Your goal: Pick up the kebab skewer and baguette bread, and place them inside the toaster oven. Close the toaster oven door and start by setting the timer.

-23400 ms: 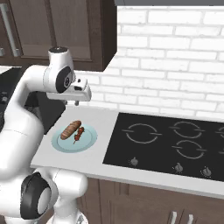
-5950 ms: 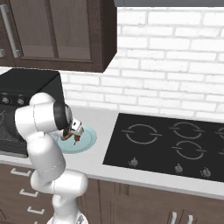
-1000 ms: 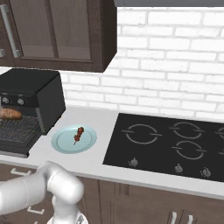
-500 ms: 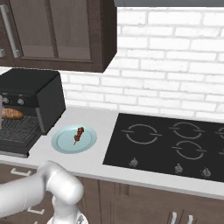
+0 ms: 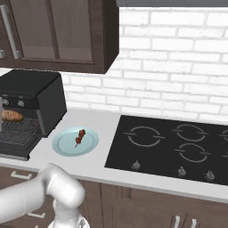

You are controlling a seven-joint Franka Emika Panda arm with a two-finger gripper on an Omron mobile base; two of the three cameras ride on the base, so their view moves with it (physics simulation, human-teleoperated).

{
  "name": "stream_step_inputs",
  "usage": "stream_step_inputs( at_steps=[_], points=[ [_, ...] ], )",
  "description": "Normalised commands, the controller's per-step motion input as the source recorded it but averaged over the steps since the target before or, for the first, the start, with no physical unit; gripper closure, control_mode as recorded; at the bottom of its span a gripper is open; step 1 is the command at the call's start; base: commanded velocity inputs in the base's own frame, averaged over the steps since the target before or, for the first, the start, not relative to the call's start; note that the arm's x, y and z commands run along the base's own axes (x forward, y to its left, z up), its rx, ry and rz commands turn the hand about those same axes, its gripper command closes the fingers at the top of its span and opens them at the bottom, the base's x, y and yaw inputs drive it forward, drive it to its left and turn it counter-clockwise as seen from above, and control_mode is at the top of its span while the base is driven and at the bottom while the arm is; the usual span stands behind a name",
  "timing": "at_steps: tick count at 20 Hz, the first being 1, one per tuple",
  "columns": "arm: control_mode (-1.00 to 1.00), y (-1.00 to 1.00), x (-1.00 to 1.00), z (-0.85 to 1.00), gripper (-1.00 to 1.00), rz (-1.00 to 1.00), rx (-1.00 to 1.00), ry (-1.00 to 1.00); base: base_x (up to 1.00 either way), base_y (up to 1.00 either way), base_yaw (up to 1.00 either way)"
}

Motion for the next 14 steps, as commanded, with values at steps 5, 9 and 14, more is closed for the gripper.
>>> stream_step_inputs(
  at_steps=[5, 9, 14],
  points=[
    [-1.0, 0.06, 0.08, 0.0, -1.0, 0.0, 0.0, 0.0, 0.0, 0.0, 0.0],
    [-1.0, 0.0, 0.0, 0.0, -1.0, 0.0, 0.0, 0.0, 0.0, 0.0, 0.0],
    [-1.0, 0.0, 0.0, 0.0, -1.0, 0.0, 0.0, 0.05, 0.0, 0.0, 0.0]
  ],
)
